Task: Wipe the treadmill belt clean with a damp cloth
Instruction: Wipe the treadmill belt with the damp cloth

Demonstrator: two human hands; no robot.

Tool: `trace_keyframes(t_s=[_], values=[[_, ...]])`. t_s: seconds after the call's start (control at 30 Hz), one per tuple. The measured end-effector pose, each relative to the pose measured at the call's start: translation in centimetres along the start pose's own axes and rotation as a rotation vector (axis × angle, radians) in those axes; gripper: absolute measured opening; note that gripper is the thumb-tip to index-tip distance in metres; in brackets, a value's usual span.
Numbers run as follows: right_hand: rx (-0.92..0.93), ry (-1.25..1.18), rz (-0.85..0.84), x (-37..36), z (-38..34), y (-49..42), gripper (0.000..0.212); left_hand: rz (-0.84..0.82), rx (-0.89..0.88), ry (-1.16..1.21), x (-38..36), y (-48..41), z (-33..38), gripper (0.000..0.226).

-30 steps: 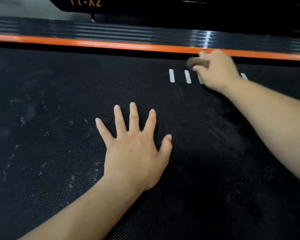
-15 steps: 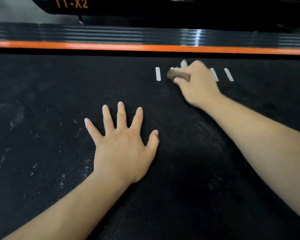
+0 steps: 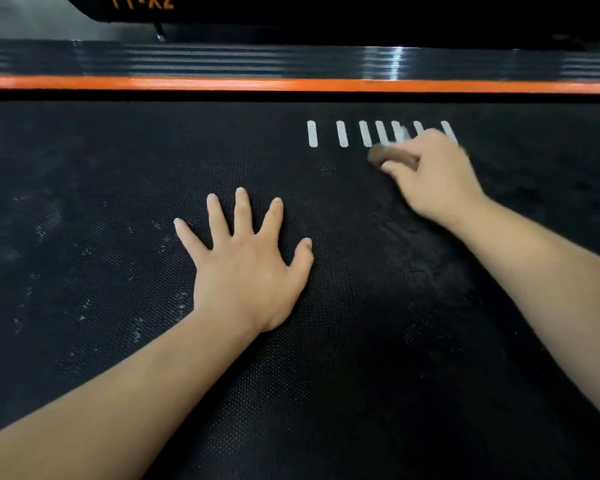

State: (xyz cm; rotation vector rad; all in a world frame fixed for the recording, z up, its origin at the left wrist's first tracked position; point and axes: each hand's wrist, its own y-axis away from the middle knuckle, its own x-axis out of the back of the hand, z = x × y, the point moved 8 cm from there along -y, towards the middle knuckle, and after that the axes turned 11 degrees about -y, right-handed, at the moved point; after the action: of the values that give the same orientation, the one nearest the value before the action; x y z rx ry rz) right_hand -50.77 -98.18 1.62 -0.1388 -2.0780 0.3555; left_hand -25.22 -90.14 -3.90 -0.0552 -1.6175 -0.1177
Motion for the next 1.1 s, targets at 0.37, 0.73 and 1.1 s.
trace_keyframes(t_s=[0.37,0.73,1.1], values=[[-0.114,-0.006,0.04,1.2,0.4,3.2,0.022,-0.003,-0.002,-0.001,0.1,0.0,0.0,0.078],[-0.115,0.037,0.039,1.4,-0.5,7.2,0.027,0.012,0.0,-0.02,-0.1,-0.1,0.1,0.078],[-0.137,-0.023,0.049,2.8,-1.3,11.8,0.025,0.016,0.005,-0.021,-0.2,0.0,0.0,0.078]])
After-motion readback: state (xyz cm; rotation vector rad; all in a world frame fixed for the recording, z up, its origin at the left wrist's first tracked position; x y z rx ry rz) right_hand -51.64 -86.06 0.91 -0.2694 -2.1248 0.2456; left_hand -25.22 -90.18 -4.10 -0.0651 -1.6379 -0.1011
